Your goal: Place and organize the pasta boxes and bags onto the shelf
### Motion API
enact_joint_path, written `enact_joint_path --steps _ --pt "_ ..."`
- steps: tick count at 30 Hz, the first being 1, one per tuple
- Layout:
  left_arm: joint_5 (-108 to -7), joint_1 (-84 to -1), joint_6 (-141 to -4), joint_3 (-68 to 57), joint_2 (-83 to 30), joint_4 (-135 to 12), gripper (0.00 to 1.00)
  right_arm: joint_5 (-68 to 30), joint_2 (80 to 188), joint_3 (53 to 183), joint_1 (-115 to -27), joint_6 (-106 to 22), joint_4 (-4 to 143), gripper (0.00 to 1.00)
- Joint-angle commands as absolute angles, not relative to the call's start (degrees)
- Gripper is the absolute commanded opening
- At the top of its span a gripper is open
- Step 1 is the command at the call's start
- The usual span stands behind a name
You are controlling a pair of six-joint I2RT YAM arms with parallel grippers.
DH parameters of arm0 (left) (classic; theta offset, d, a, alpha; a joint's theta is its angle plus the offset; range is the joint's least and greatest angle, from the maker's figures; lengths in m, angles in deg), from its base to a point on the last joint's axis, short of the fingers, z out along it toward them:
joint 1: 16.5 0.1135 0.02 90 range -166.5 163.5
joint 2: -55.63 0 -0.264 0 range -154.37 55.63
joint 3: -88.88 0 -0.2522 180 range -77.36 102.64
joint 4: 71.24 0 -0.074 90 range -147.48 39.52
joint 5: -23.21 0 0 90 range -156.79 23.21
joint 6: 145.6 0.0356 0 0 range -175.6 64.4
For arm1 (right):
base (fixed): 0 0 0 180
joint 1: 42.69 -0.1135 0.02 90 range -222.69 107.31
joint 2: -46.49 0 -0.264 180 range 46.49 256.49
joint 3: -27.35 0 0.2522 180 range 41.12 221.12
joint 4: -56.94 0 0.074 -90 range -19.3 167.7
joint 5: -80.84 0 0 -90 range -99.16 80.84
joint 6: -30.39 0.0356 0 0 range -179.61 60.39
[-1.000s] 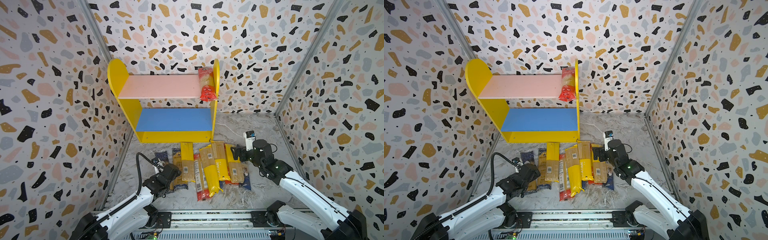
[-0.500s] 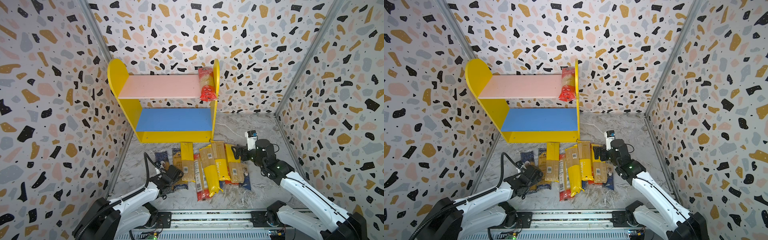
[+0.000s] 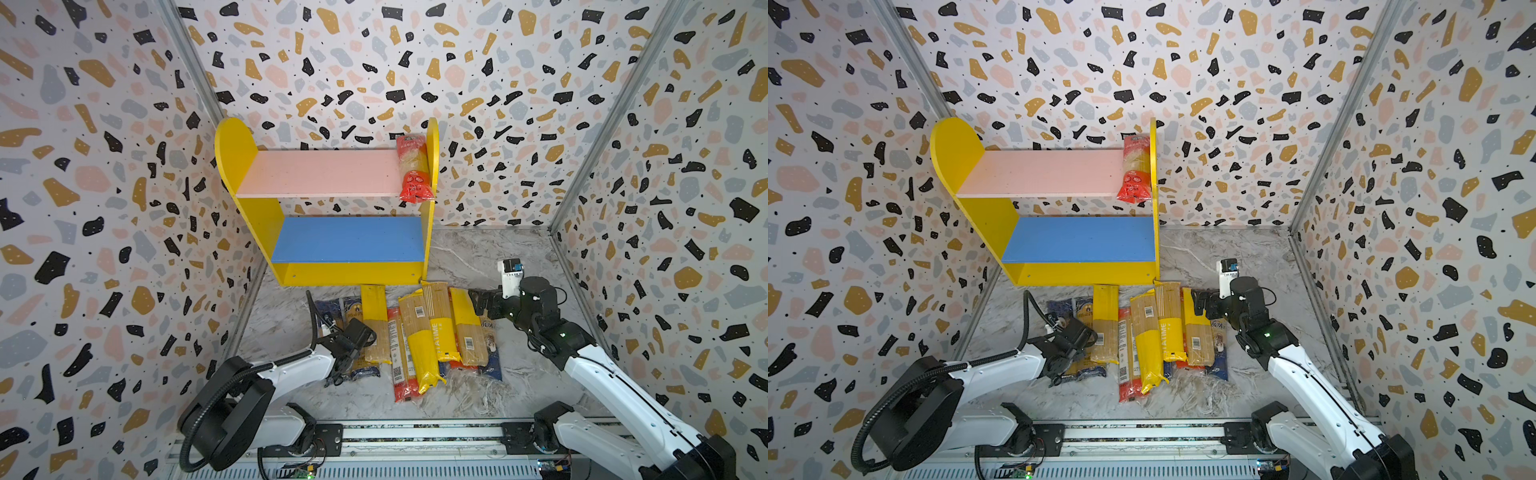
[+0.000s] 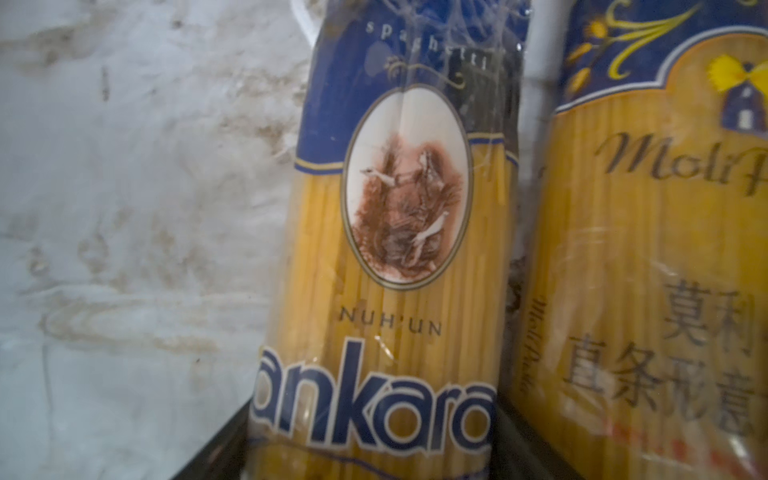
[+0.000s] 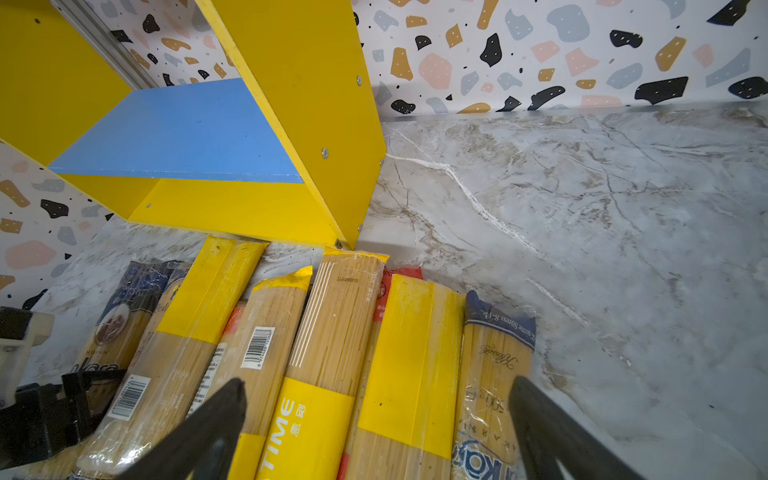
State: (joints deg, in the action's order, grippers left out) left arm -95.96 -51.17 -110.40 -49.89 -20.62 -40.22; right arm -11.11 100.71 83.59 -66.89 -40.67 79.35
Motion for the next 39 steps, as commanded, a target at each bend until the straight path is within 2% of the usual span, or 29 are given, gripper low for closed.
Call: enact_joint_path --steps 1,3,4,12,24,27,34,39 --pt "-88.28 -51.48 -108.39 -49.47 -24.95 -43.53 0.56 -12.74 100.53 83.74 -65.79 -41.17 78.07 0.99" --pt "-87.98 -51.48 -108.39 -48.90 -26.09 -44.20 0.48 -13.30 101.19 83.70 -65.35 -41.08 77.83 0.99" --pt "-88.02 -51.48 -108.32 -48.72 -26.40 -44.42 0.48 -13.58 101.52 83.66 -65.21 -41.07 77.69 0.99" --pt "-85.44 -51.56 -111.22 -52.74 -25.19 -45.88 0.70 -13.81 102.42 84.12 -64.84 -41.31 77.59 0.99" --pt "-83.73 -53.41 -115.51 -57.66 -25.16 -49.69 0.72 -13.82 102.26 83.92 -64.75 -41.26 77.87 0.99" --pt "-81.91 -53.54 -116.39 -59.67 -26.63 -53.35 0.67 -13.64 101.83 84.00 -64.79 -41.17 78.25 0.99" --pt "-79.21 -54.63 -117.38 -61.71 -30.30 -59.22 0.25 -13.73 101.52 84.14 -64.75 -41.09 78.59 0.99" --pt "-79.86 -54.68 -116.78 -62.24 -29.54 -58.32 0.06 -13.90 101.58 84.26 -64.75 -40.92 78.70 0.99"
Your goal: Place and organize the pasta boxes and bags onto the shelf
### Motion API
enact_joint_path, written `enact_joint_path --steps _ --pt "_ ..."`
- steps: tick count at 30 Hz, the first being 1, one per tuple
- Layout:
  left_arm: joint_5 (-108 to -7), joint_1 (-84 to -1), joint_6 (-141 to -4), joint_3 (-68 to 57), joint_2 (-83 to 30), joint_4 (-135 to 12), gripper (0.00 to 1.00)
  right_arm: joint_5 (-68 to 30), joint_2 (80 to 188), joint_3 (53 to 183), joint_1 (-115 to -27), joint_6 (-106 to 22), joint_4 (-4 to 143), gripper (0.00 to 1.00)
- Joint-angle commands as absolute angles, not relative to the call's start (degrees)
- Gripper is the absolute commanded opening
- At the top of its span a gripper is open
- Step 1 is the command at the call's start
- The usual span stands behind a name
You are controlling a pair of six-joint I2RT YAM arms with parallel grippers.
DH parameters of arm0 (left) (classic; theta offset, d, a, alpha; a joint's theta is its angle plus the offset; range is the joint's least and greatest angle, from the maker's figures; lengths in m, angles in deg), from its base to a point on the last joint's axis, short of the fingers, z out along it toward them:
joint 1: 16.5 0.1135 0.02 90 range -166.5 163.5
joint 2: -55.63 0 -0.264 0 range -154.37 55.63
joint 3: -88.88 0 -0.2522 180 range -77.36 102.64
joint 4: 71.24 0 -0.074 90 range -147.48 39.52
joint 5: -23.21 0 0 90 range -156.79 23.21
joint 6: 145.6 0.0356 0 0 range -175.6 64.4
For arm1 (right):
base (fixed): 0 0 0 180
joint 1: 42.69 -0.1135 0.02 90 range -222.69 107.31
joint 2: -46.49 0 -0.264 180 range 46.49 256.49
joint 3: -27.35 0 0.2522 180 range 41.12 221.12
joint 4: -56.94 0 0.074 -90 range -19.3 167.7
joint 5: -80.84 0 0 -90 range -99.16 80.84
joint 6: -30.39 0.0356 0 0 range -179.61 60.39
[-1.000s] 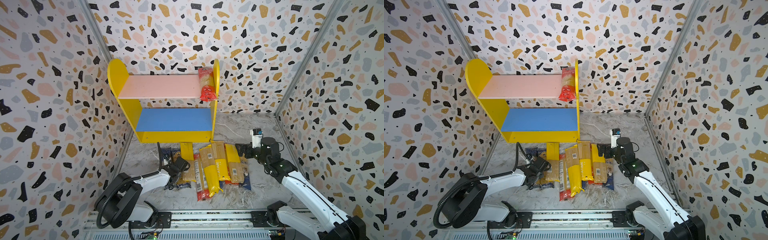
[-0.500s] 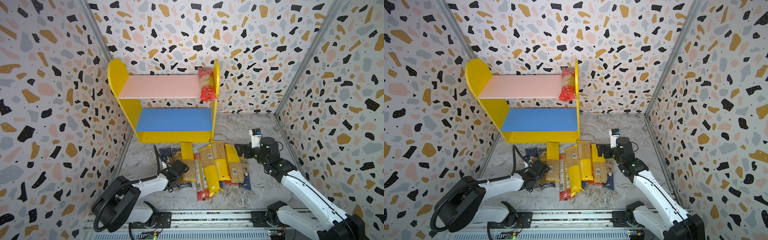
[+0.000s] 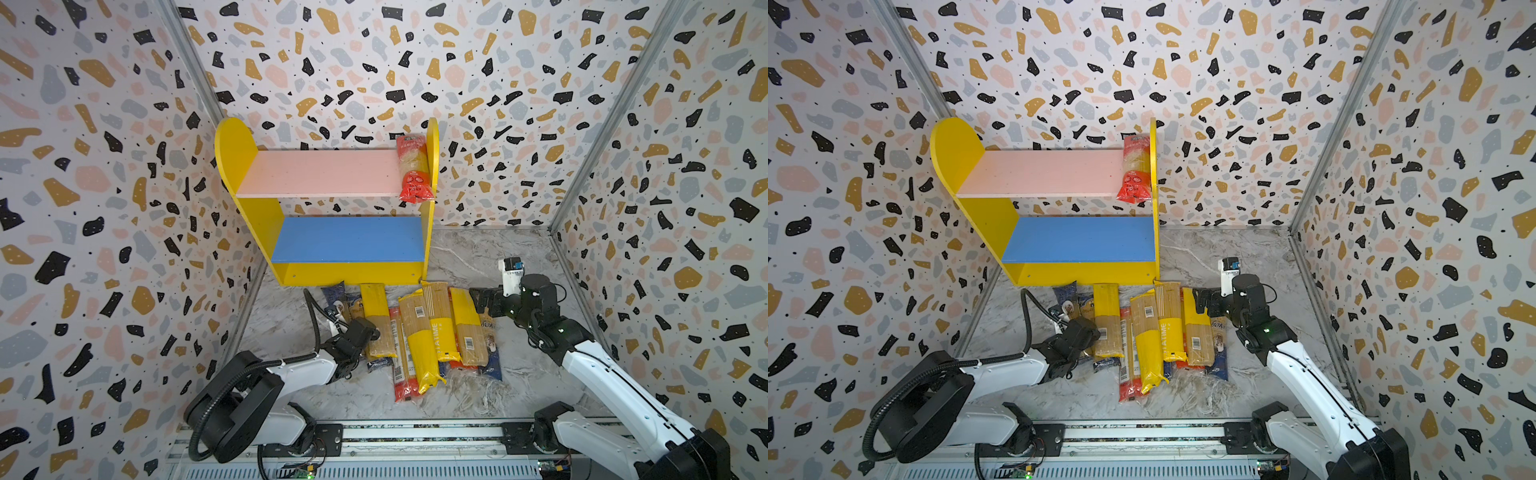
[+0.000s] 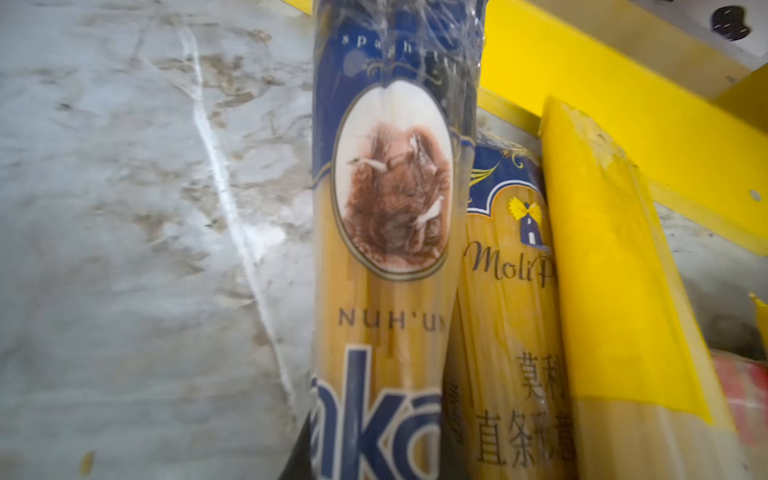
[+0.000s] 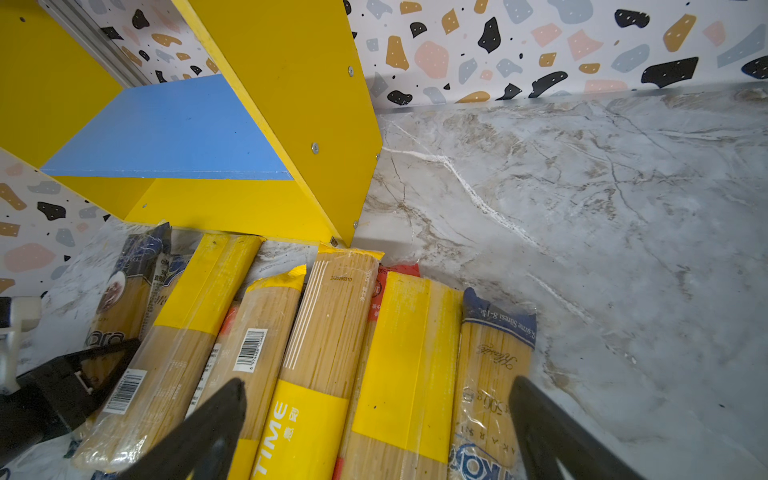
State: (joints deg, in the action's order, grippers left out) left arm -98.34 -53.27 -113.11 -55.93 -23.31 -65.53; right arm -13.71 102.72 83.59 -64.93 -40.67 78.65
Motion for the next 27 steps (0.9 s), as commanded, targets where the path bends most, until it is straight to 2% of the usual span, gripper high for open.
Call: enact_joint_path --steps 1,11,17,27 --pt "-80.12 -54.64 -116.60 -62.16 -28.96 -57.84 0.02 -13.92 101.67 84.35 -64.75 -40.96 78.69 0.99" --pt "-84.93 -54.59 -112.02 -57.48 -21.30 -48.93 0.00 -14.93 102.37 85.74 -64.75 -40.69 78.91 0.99" --pt "-87.97 -54.31 -108.87 -53.84 -13.04 -41.65 0.00 -15.22 102.56 86.51 -64.77 -40.59 79.19 0.99" --pt "-87.64 -51.59 -101.59 -48.10 -2.14 -34.49 0.00 -15.97 103.66 87.95 -64.84 -40.24 78.40 0.99"
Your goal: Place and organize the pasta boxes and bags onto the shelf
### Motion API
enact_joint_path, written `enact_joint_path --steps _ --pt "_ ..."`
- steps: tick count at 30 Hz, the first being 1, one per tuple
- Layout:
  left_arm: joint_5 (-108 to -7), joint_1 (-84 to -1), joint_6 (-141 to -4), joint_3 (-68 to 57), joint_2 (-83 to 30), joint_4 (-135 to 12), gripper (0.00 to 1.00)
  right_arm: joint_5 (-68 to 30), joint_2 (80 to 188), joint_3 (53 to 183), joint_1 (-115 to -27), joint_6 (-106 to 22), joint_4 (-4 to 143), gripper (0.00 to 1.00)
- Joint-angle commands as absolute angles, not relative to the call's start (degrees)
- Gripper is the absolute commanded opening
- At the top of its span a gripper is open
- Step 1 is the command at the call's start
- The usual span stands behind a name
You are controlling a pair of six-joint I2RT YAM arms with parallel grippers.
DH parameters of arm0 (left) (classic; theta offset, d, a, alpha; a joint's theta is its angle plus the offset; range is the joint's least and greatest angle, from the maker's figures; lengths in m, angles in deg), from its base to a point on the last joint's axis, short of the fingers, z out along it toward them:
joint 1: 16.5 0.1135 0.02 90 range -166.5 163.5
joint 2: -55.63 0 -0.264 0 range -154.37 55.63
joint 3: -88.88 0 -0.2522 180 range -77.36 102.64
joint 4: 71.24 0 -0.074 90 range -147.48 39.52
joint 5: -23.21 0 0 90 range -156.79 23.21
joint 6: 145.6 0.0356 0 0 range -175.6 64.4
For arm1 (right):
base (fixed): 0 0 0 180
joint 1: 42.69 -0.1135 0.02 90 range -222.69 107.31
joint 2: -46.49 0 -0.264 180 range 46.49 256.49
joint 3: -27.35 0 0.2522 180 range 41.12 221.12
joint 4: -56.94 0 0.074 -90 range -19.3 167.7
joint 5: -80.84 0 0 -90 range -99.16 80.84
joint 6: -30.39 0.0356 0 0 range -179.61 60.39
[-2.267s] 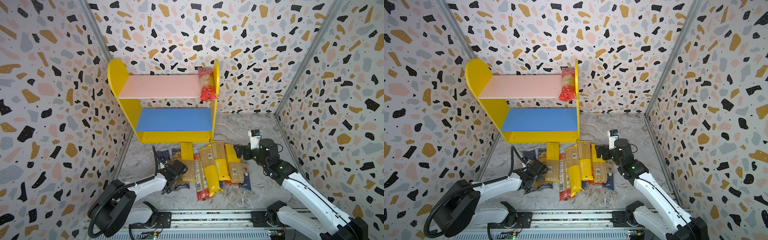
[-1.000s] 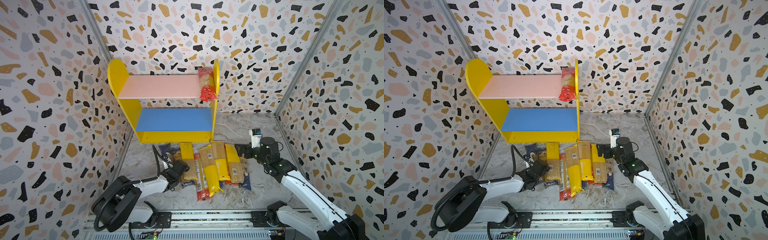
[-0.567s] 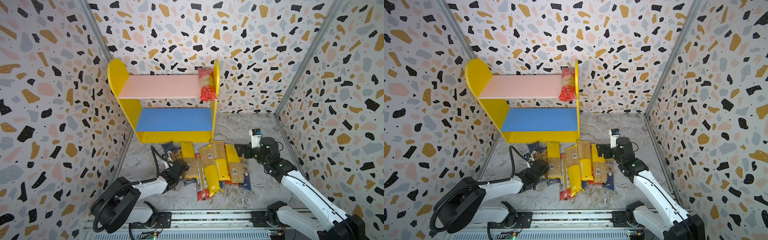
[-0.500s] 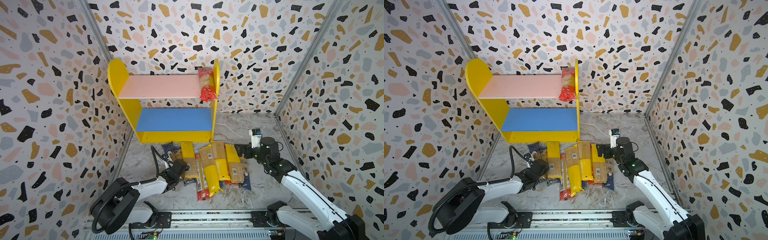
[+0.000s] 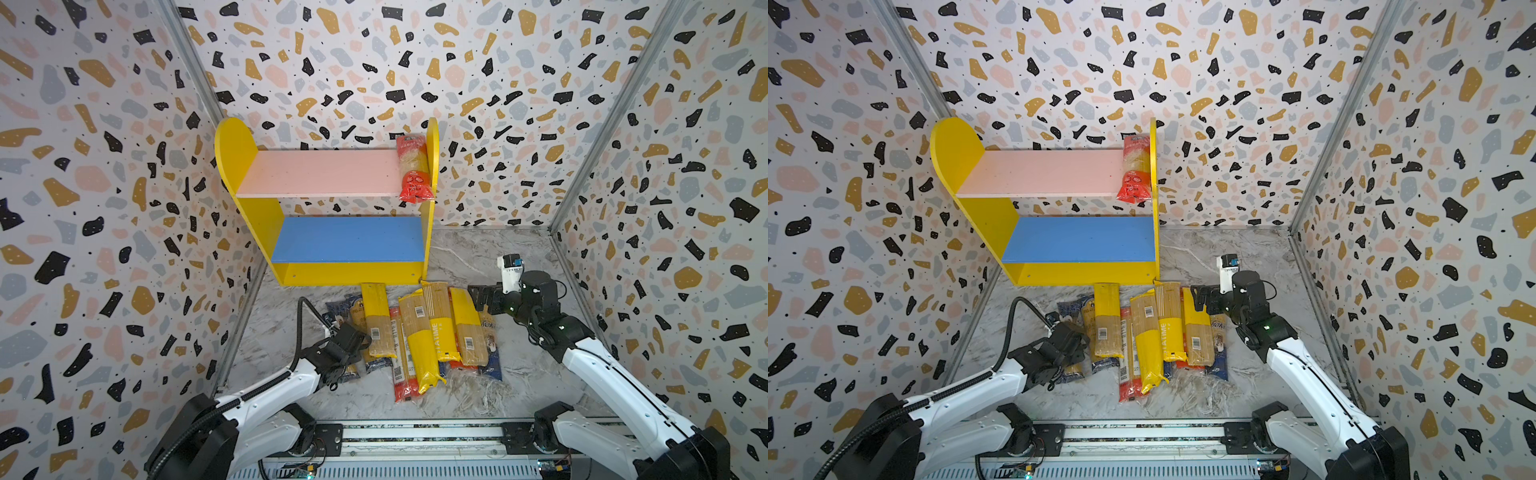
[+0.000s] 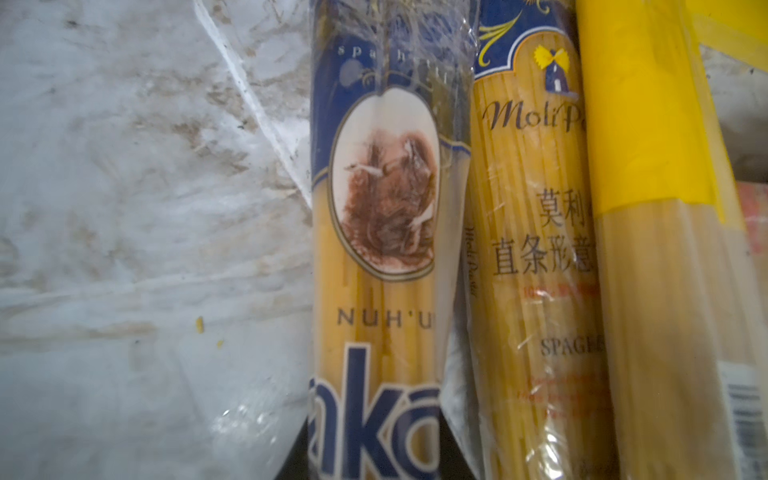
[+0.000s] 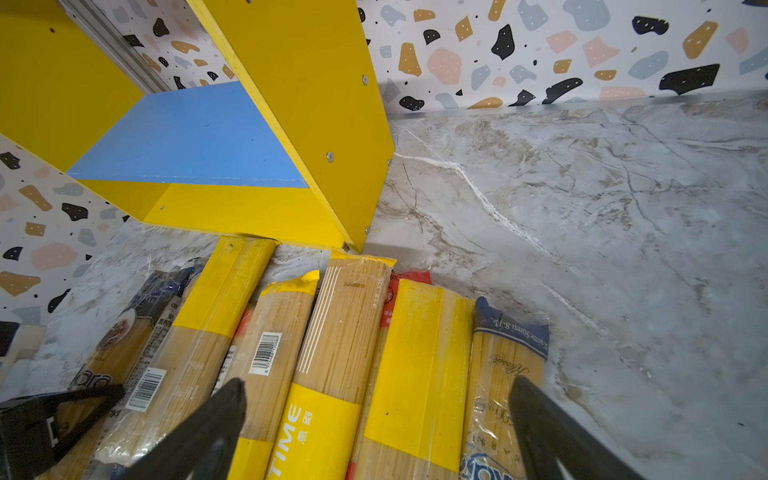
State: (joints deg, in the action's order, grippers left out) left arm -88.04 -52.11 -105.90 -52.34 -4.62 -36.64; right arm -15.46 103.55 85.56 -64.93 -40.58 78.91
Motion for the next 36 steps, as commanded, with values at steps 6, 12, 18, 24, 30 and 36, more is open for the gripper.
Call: enact_joint_path --steps 6,12,18,24,30,36 --pt "-87.79 -51.12 -97.52 -43.19 1.24 -32.18 0.00 -16.17 104.15 88.57 -64.84 -40.21 78.40 0.99" --pt "-87.88 -50.95 -94.76 -39.91 3.50 -30.88 0.00 -16.09 104.31 89.78 -64.84 -40.43 78.96 0.99" --pt "-87.54 -50.95 -92.07 -36.10 6.39 -29.10 0.00 -16.36 104.75 90.93 -64.84 -40.53 79.39 0.99" --pt "-87.38 -50.95 -89.20 -31.00 8.57 -26.80 0.00 -16.61 105.25 92.81 -64.84 -40.63 80.00 0.99" --pt "-87.54 -50.95 -87.33 -27.15 10.46 -25.29 0.00 -17.02 105.12 93.82 -64.84 -40.46 80.44 0.99" --pt "-87.40 -50.95 -85.10 -25.19 13.26 -25.84 0.00 -16.28 105.09 95.05 -64.84 -41.22 81.33 0.99"
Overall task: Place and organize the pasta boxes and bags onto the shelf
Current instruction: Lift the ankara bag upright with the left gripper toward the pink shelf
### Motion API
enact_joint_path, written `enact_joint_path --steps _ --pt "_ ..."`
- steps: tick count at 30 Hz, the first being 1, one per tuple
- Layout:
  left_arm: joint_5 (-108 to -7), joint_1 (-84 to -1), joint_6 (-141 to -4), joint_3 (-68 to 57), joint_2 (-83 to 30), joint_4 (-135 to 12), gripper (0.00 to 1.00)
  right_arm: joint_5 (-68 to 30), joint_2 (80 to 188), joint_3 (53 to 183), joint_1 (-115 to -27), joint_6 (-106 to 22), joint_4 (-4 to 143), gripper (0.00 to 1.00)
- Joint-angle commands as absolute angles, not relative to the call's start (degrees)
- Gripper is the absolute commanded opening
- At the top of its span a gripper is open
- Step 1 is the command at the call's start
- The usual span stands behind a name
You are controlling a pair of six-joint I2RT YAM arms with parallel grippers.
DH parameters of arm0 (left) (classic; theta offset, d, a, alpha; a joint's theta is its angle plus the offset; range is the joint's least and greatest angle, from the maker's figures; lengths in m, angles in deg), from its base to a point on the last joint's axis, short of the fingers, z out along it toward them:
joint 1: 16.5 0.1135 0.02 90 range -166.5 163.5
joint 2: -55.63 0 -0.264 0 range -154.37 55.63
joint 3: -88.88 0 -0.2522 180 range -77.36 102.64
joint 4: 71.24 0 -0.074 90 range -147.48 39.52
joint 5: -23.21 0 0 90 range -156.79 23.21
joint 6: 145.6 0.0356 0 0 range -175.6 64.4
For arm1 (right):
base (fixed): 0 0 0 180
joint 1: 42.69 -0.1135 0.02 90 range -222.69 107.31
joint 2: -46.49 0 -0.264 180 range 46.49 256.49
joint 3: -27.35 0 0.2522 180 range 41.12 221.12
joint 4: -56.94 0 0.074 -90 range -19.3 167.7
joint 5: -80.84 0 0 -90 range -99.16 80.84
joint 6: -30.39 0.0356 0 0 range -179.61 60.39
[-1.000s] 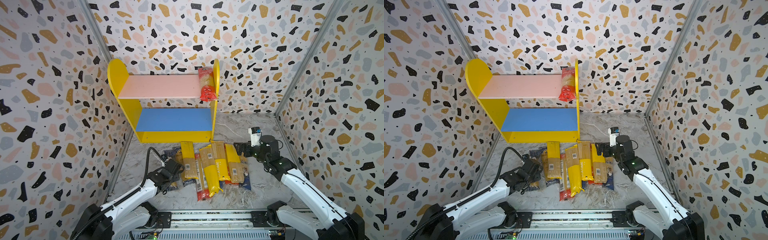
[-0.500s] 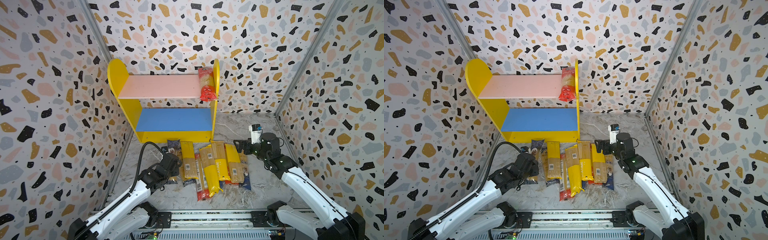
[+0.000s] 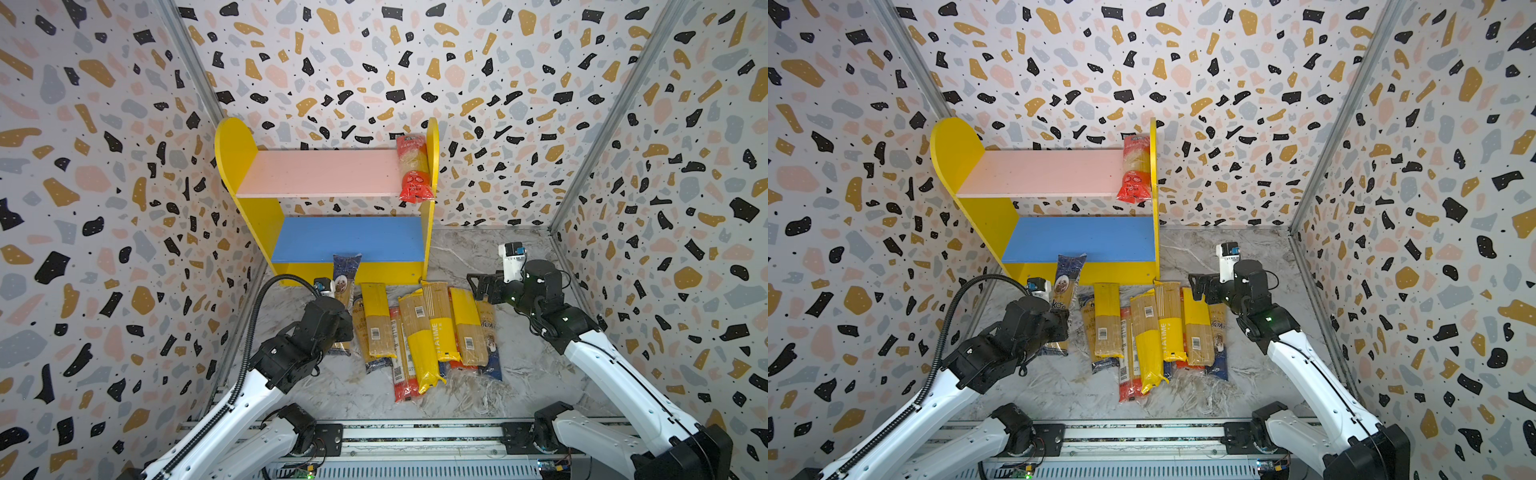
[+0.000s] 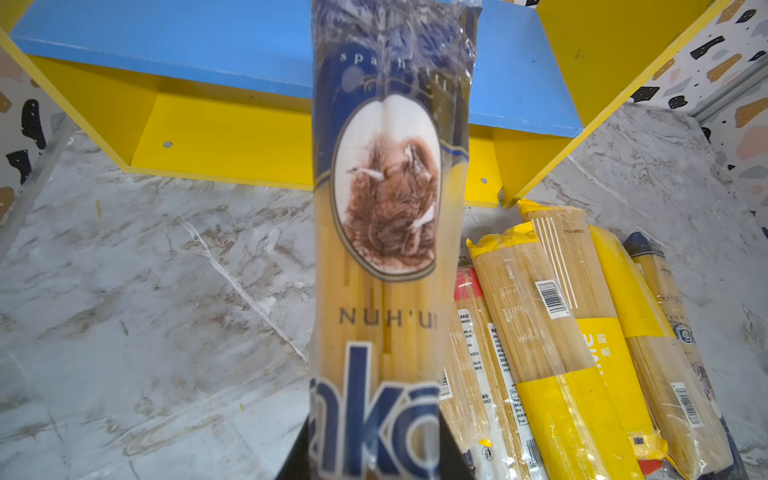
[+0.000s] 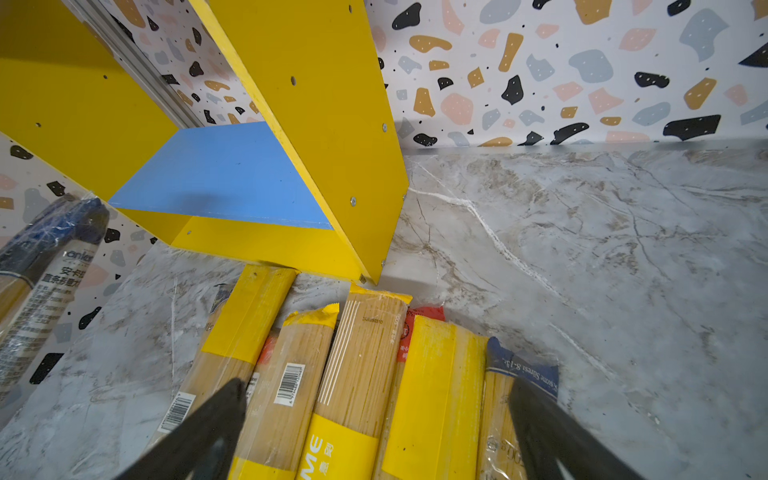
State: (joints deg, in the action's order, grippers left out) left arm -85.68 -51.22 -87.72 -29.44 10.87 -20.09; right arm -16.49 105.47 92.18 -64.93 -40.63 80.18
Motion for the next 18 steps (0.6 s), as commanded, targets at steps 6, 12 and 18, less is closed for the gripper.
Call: enact_joint_path --steps 6,12,18 --pt "-86.97 -50.97 -82.76 -21.57 14.92 -25.66 0.00 -16.53 105.73 96.62 -64.92 -41.45 81.75 0.99" --pt "-86.92 -50.95 -80.72 -17.65 15.91 -25.48 0.00 -16.79 105.55 96.95 -65.09 -41.38 81.82 0.99" --pt "-84.43 -50.97 -79.24 -15.45 17.61 -28.72 0.00 -16.69 105.71 97.62 -65.25 -41.45 82.14 0.99"
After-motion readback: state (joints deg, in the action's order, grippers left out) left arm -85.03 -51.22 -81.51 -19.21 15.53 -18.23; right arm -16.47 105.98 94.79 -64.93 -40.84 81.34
